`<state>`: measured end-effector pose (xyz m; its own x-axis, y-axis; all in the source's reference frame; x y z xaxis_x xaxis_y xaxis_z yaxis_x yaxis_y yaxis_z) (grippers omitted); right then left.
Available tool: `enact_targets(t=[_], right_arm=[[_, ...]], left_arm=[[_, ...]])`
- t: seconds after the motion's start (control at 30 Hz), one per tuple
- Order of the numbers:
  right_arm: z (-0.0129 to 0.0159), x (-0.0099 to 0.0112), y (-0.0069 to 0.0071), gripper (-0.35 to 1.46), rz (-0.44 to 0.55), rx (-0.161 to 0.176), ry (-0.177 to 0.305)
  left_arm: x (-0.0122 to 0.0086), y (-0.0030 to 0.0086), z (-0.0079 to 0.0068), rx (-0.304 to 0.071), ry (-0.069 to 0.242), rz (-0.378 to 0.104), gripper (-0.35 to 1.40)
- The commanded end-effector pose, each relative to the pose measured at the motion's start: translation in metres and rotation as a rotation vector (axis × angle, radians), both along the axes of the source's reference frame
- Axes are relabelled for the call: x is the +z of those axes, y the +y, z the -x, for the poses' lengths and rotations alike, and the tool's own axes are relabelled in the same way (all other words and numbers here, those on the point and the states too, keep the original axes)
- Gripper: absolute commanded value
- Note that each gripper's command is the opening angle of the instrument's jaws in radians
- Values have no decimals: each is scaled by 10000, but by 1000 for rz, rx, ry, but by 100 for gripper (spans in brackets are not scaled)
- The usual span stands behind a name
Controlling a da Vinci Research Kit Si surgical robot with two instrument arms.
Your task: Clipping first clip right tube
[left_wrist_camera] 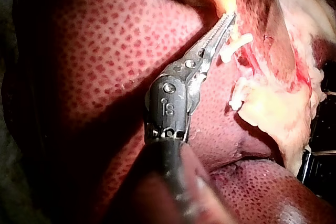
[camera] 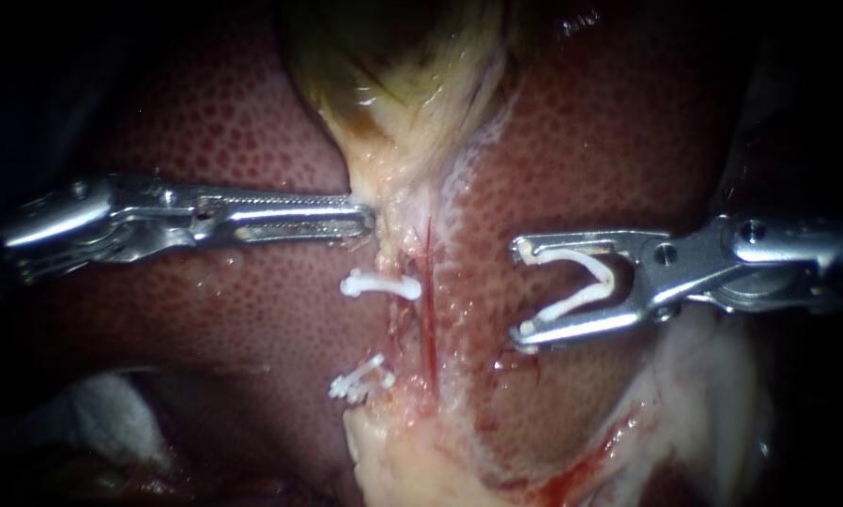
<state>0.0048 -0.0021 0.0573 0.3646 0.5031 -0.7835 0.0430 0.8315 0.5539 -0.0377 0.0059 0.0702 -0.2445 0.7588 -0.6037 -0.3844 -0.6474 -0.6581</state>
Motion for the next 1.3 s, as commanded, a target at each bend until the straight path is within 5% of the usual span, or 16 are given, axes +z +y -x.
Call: enact_targets(t=[0.03, 0.3, 0.5, 0.63, 1.07, 1.3], right_arm=[[0, 0, 0, 49, 0, 0, 0], [1, 1, 0, 49, 0, 0, 0], [1, 1, 0, 49, 0, 0, -1], [1, 2, 0, 49, 0, 1, -1], [-6, 13, -6, 49, 7, 0, -1], [-38, 75, -40, 49, -14, -11, -12]], left_arm=[[-1, 0, -1, 1, -1, 0, -35], [-25, 11, -30, 0, 0, -9, -35], [-67, 29, -68, -48, -11, -15, -35], [-88, 38, -81, -66, -25, 0, -35], [-109, 35, -81, -76, -39, 22, -35], [-109, 35, -80, -76, -39, 22, -35]])
